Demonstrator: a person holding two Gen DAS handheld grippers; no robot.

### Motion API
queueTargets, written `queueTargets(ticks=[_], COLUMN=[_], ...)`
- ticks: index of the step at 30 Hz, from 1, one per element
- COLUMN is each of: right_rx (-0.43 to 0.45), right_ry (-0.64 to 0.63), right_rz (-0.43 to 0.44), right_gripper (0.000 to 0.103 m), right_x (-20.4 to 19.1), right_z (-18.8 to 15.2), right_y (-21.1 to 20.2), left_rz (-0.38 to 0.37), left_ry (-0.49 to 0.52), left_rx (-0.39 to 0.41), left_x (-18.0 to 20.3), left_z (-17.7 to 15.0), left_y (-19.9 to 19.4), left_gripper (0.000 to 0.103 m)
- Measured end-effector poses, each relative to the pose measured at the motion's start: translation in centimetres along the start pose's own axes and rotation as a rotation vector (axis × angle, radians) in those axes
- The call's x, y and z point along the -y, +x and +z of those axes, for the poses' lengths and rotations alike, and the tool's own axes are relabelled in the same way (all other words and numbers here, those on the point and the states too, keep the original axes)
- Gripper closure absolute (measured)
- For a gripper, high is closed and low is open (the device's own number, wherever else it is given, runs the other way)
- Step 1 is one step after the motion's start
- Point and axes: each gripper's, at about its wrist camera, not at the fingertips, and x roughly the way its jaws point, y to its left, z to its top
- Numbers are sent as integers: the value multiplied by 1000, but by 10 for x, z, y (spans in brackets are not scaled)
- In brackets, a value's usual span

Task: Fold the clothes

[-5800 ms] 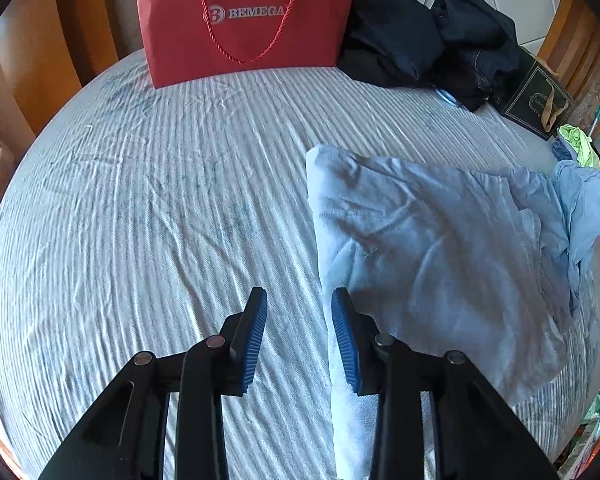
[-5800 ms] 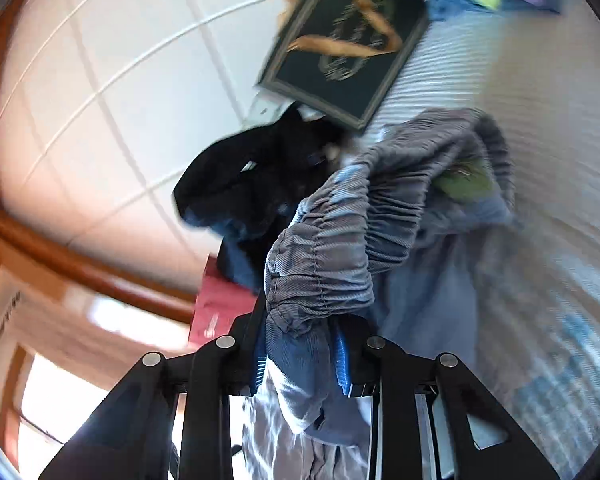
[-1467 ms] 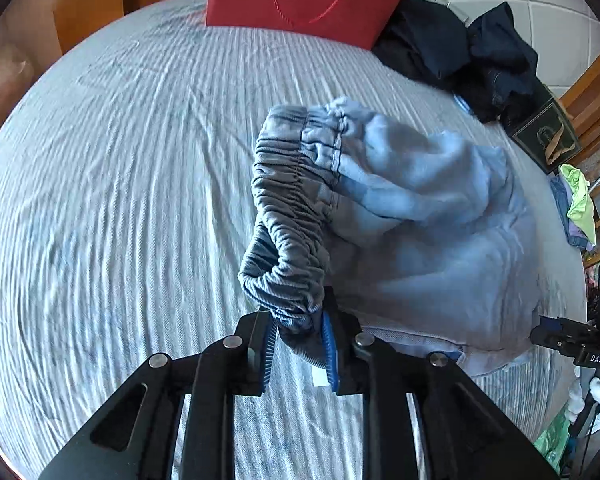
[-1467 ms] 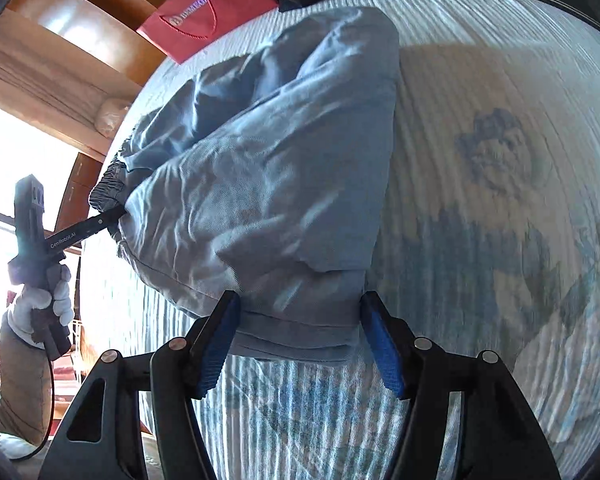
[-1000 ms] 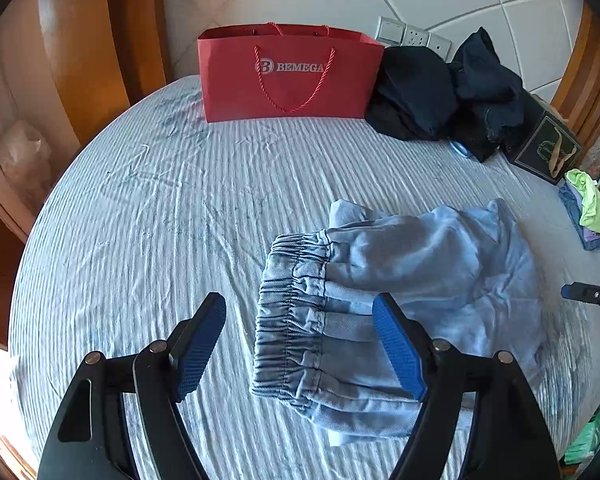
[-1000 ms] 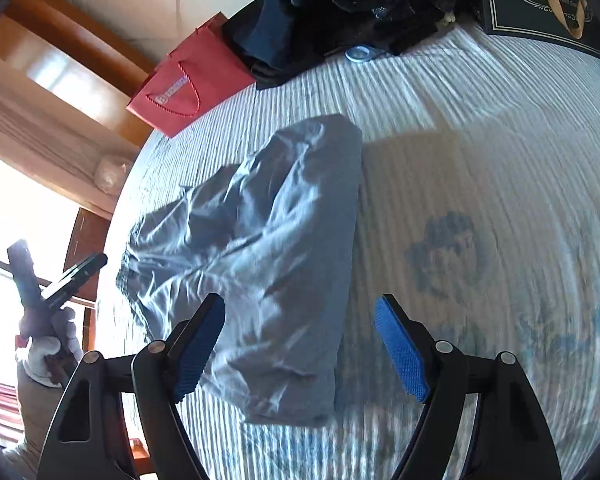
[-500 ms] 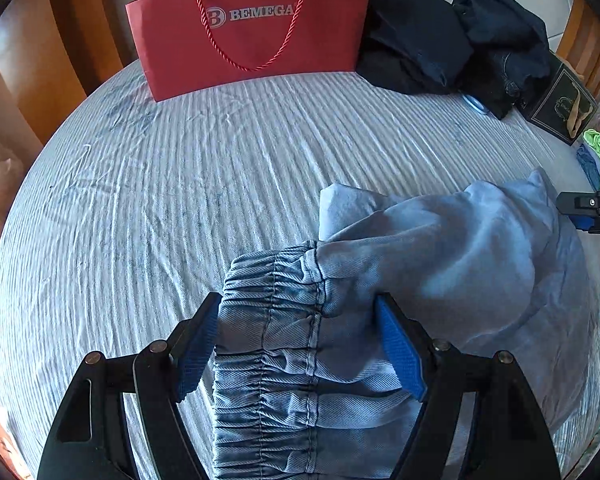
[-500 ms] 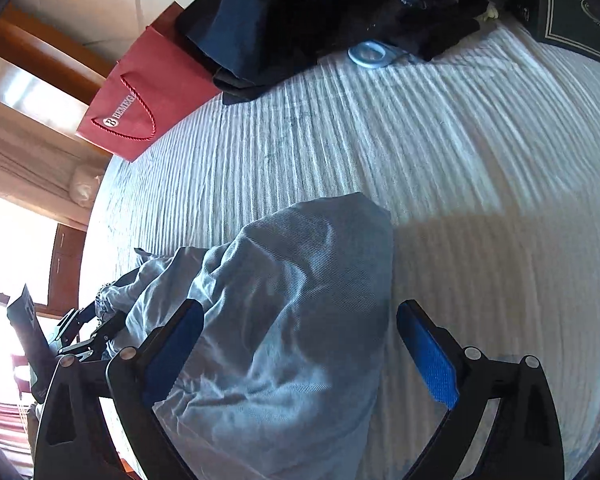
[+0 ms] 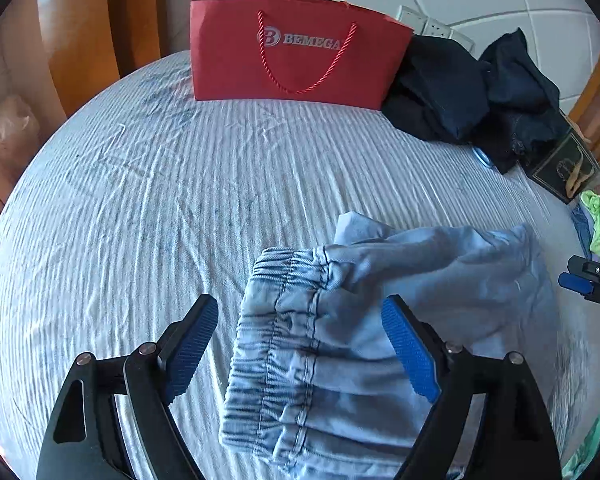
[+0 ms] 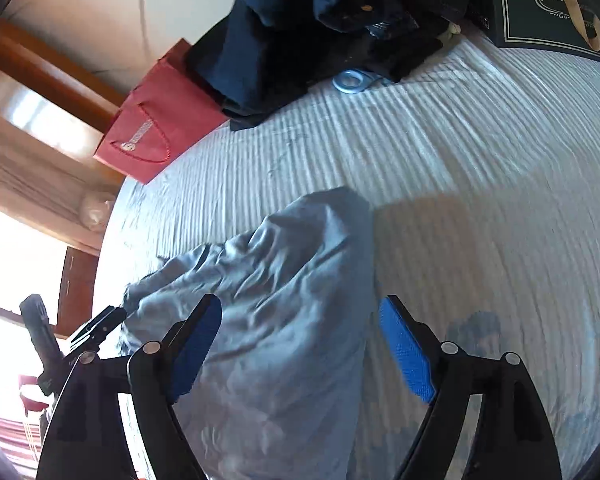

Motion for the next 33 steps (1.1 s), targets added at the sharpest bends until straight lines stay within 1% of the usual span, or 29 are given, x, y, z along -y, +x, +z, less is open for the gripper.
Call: queueTargets(ticks=[3, 5, 7, 8, 9, 10, 11, 12, 14, 15, 16, 17, 20, 22, 23, 25, 26, 27, 30, 33], right_rx=[-22, -21, -7, 1, -7, -22, -46, -75, -141, -151, -149, -147, -147, -140, -128, -96, -81, -68, -57, -49], right_ry=[-30, -65, -107, -136, -153, -162, -166, -167, -166, -154, -137, -120, -84, -77, -74, -68, -70, -73, -60, -48], right_rz=[-19, -48, -51, -50, -45, -39, -51, -71, -125, -131, -127, -122, -120, -117, -108, -86, -82, -82, -63, -55], right_gripper=[23, 32, 50, 53, 60, 68, 70, 70, 73, 78, 86, 89, 90, 89, 86, 71, 44, 21, 20, 20], right_x=[-7, -12, -21, -28, -33, -37, -39, -39, -30, -25, -19, -12, -3, -1, -2, -3, -5, -6, -6, -8], right_z=[-39, -58, -69, -74, -76, -79, -83, -87, -101, -105, -109, -112, -113, -116, -117, -120, -122, -123, -122, -124], right_y=[-12, -14, -13, -12, -8, -2, 5, 13, 26, 26, 24, 21, 12, 5, 0, -10, -13, -15, -14, -14], left_rz=[3, 5, -24, -41, -57, -55, -46, -38, -24, -25, -25, -24, -31, -41, -44, -48, -50, -52, -50, -71], left_ry=[82, 109, 104, 98, 97, 106, 119, 126, 134, 135, 139, 144, 119, 92, 74, 36, 17, -2, -38, -112], left_rx=[5, 1, -7, -12, -24, -46, -69, -87, -117, -120, -115, -111, -95, -73, -67, -62, -59, -56, -70, -95], left_x=[13, 23, 29, 32, 35, 38, 42, 41, 38, 35, 34, 33, 26, 18, 13, 5, 1, -3, -7, -12], left_z=[-16, -26, -35, -39, -44, -49, -54, -60, -71, -75, -77, -79, -81, -84, -86, -89, -91, -93, -96, -99], left_y=[-21, -26, -25, -24, -21, -16, -11, -7, 1, 2, 2, 1, -8, -19, -23, -29, -32, -35, -28, -20], left_gripper=[17, 18, 19, 23, 29, 44, 56, 59, 60, 60, 60, 60, 59, 57, 41, 24, 25, 25, 25, 25])
